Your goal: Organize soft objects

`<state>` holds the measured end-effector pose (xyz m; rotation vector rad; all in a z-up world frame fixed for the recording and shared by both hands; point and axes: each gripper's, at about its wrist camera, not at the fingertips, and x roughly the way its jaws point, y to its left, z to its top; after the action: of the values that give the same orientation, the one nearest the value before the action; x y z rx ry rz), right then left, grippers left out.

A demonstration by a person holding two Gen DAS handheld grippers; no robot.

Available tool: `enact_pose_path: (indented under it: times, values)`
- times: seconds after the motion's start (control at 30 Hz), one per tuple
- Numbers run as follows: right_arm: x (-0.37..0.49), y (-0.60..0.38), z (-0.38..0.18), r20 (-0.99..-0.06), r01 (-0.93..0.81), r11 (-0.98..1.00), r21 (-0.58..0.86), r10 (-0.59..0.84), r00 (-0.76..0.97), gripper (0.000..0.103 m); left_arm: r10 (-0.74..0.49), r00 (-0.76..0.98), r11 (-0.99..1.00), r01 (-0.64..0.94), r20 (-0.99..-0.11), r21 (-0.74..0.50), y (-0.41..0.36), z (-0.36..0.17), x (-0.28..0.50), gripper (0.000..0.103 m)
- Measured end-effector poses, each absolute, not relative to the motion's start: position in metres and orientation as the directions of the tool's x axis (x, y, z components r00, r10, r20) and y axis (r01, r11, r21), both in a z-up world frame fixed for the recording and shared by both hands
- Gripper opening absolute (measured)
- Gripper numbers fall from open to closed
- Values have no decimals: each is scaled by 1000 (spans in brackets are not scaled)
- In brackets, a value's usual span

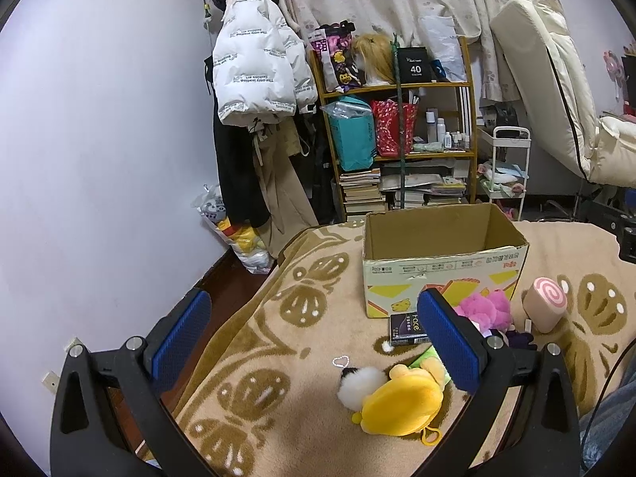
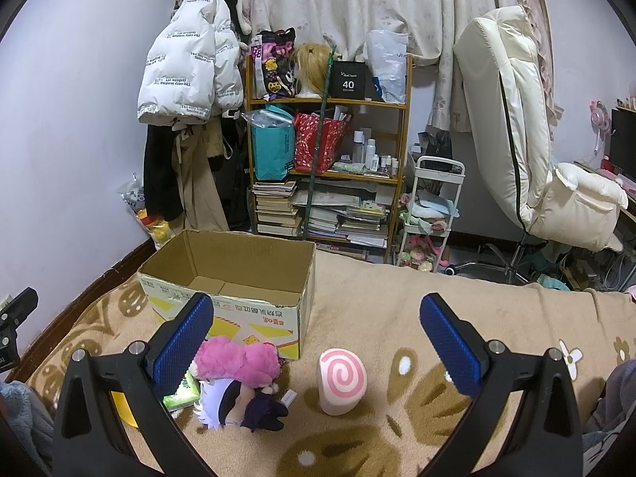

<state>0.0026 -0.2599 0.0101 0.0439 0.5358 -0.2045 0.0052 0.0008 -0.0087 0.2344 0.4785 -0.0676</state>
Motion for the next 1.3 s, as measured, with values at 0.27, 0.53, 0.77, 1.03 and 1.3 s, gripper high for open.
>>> enact_pose_path:
  times: [0.27,0.53,0.77,1.03,1.3]
  values:
    - [3,-260,10,-511,204,979,-11,-181,840,103,-10,886,970,121,-464,211,-1,-8,4,102]
    - [3,-260,10,-511,205,979,-12,-183,840,103,-13,887,971,122,-462,205,-1,-7,4,102]
    - [3,-260,11,-510,206,979,-13,-183,841,103,-12,887,971,120,-462,205,-1,-7,3,102]
    - [2,-260,11,-511,203,979,-14,-182,840,103,-13,886,972,119,-463,201,2,-6,5,102]
    - [1,-263,11,-509,204,979,-13,-182,842,103,-12,887,972,118,-461,203,3,-5,5,102]
